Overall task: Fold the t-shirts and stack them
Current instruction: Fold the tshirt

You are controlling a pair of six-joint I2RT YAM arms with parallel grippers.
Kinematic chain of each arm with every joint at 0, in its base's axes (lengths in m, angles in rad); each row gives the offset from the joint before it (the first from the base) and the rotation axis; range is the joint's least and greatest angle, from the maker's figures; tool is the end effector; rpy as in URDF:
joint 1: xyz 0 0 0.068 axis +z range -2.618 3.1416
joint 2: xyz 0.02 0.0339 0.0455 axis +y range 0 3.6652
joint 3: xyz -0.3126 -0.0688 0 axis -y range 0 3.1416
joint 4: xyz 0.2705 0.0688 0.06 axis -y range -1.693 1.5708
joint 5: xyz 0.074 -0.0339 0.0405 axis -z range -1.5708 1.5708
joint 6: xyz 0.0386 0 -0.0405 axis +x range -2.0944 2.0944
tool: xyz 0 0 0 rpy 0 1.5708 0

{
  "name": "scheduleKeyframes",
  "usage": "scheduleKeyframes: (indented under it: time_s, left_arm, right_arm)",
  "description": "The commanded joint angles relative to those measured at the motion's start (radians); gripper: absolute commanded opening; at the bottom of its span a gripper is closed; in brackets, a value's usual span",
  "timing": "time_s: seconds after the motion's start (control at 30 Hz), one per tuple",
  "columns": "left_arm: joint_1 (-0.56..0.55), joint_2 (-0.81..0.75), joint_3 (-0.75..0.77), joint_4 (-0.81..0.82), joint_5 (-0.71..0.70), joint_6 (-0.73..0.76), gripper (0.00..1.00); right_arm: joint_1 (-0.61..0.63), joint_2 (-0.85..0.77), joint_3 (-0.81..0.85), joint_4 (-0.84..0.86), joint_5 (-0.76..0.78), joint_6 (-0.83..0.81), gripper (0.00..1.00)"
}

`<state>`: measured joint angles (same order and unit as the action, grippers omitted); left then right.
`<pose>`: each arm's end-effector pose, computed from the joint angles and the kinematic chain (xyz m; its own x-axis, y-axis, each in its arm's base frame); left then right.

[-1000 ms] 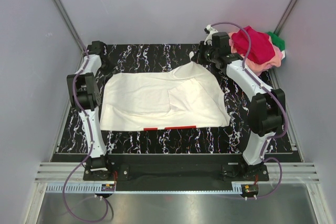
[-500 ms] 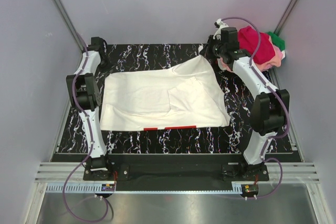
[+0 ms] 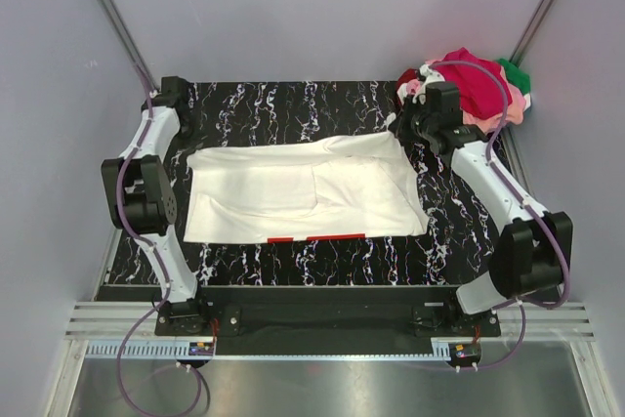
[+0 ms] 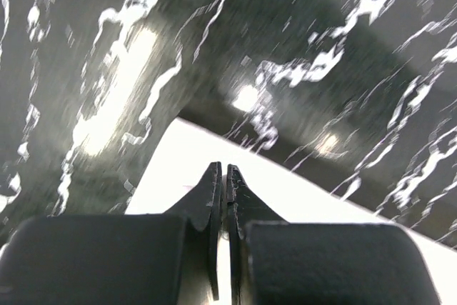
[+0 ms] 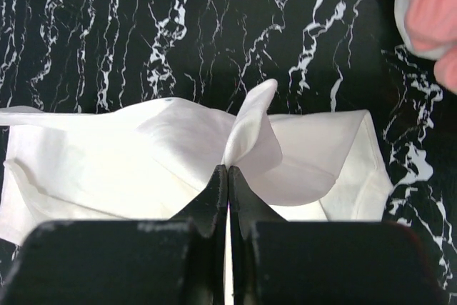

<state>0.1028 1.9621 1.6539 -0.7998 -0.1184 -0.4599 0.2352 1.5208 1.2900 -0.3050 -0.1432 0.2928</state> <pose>0.4624 0.0523 0.2771 -0.7291 -0.5183 -0.4470 -0.5334 0.8395 -0.1034 0.3662 0.0934 0.3650 -0.5764 0.1557 -0.8022 -0.1918 0.9285 0.3179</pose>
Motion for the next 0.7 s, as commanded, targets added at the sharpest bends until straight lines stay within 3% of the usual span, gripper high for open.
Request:
scheduleKeyframes:
  time_s: [0.0,0.33,0.5,0.53,0.57,0.6,0.63,0.67]
  left_arm:
    - [0.003,-0.087,-0.092,0.059,-0.047,0.033,0.00]
    - [0.000,-0.213,-0.272,0.082,-0.078,0.055,0.00]
    - [-0.002,-0.273,-0.376,0.048,-0.182,0.063,0.00]
    - [0.000,-0.285,-0.393,0.037,-0.210,0.058,0.04]
    - [0.003,-0.310,-0.407,0.022,-0.228,0.050,0.18]
    - [0.006,-0.322,-0.437,0.017,-0.231,0.049,0.38]
    - [0.009,-0.336,-0.451,0.016,-0.228,0.047,0.60]
    - [0.009,-0.368,-0.468,0.025,-0.219,0.049,0.64]
  right_arm:
    - [0.003,-0.092,-0.052,0.017,0.039,0.009,0.00]
    - [0.003,-0.244,-0.248,-0.016,0.063,0.081,0.00]
    - [0.003,-0.316,-0.352,-0.117,0.175,0.212,0.00]
    - [0.003,-0.342,-0.389,-0.152,0.200,0.264,0.00]
    - [0.003,-0.355,-0.402,-0.175,0.230,0.287,0.24]
    - [0.003,-0.366,-0.415,-0.195,0.290,0.316,0.40]
    - [0.001,-0.375,-0.434,-0.204,0.303,0.331,0.43]
    - [0.003,-0.393,-0.439,-0.212,0.313,0.347,0.55]
